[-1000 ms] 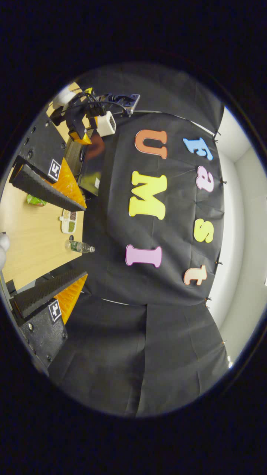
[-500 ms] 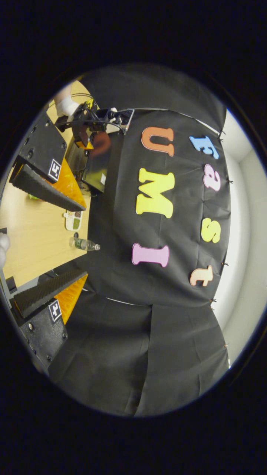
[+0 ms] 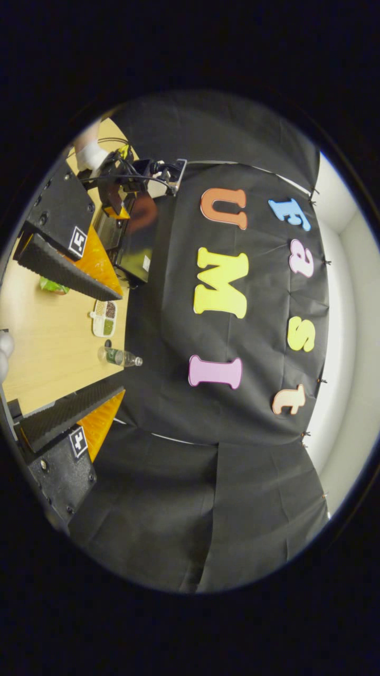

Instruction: Open the electric oven with the left hand, put the food in, and close the electric oven.

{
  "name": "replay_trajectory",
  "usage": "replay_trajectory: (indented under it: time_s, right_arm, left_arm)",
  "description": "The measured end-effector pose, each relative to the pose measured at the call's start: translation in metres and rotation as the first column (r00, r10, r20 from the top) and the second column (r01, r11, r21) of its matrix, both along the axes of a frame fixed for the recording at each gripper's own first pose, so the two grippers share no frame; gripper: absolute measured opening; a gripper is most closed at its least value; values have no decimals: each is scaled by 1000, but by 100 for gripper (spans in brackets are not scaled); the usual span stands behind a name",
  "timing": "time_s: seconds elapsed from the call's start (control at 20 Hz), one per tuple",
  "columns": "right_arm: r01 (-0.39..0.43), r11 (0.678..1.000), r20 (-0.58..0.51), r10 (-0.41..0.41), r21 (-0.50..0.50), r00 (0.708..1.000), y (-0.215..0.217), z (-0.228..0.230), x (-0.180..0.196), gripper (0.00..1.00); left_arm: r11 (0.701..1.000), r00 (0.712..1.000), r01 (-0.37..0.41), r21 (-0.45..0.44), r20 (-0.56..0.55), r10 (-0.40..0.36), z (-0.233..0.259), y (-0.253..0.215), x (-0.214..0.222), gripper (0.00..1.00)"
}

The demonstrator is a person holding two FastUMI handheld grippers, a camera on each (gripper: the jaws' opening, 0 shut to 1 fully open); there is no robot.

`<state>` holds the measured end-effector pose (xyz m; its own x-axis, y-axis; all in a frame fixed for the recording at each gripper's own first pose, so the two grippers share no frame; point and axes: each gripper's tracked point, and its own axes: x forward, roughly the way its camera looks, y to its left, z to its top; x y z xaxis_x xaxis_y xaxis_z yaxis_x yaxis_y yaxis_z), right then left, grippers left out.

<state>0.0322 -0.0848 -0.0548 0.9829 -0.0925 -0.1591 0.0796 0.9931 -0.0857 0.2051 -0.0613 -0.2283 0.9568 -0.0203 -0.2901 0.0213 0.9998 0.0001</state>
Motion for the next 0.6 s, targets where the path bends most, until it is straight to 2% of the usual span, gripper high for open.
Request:
replay_trajectory:
  time_s: [0.6]
  right_arm:
    - [-84, 996, -12, 84, -21, 996, 28, -14, -13, 96]
  left_arm:
    - [1000, 998, 13, 0, -69, -13, -41, 4, -80, 98]
